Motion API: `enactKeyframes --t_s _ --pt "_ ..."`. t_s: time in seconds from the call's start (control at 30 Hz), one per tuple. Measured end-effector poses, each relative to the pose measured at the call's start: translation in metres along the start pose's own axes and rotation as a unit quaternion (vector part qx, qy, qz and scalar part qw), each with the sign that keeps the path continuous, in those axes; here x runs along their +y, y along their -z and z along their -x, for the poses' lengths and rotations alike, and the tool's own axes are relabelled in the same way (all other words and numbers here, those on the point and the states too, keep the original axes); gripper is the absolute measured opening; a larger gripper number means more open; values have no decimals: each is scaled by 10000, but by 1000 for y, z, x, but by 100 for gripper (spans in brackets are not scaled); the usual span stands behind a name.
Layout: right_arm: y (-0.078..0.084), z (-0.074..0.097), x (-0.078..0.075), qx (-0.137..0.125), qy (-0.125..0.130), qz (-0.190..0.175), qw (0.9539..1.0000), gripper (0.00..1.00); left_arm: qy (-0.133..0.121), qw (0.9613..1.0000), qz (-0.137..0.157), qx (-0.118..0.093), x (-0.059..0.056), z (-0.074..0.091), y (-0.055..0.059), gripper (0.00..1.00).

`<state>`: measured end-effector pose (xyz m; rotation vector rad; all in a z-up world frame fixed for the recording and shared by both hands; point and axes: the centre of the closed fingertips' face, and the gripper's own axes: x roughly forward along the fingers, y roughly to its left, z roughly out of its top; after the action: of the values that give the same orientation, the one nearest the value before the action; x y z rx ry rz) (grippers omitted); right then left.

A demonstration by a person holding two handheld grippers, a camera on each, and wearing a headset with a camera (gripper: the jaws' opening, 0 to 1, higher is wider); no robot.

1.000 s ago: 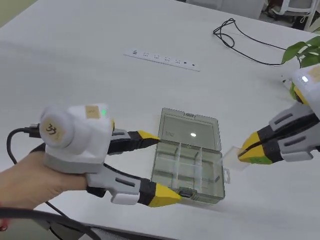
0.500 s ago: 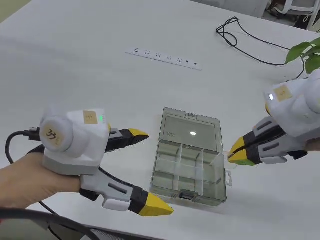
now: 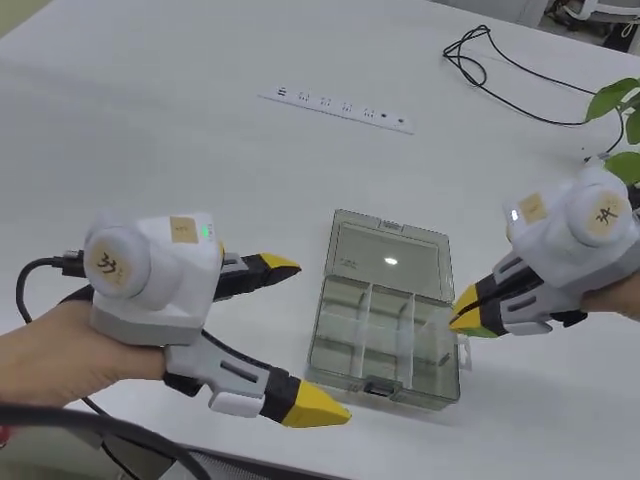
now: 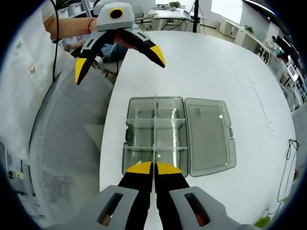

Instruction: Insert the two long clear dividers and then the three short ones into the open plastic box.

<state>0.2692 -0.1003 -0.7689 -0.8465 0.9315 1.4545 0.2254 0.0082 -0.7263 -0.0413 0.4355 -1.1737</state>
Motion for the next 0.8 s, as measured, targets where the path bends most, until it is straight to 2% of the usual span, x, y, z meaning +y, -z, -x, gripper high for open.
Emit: enactKeyframes --t_s 0.13,0.47,0.8 --pt "0 -2 1 26 -24 -8 10000 3 -5 10000 18 -13 1 0 0 100" --pt "7 -9 -8 29 -56 -35 10000 3 4 10000 56 -24 0 -2 0 100" --pt "5 -8 -3 168 -24 -47 9998 2 5 10000 73 -41 0 -2 0 100"
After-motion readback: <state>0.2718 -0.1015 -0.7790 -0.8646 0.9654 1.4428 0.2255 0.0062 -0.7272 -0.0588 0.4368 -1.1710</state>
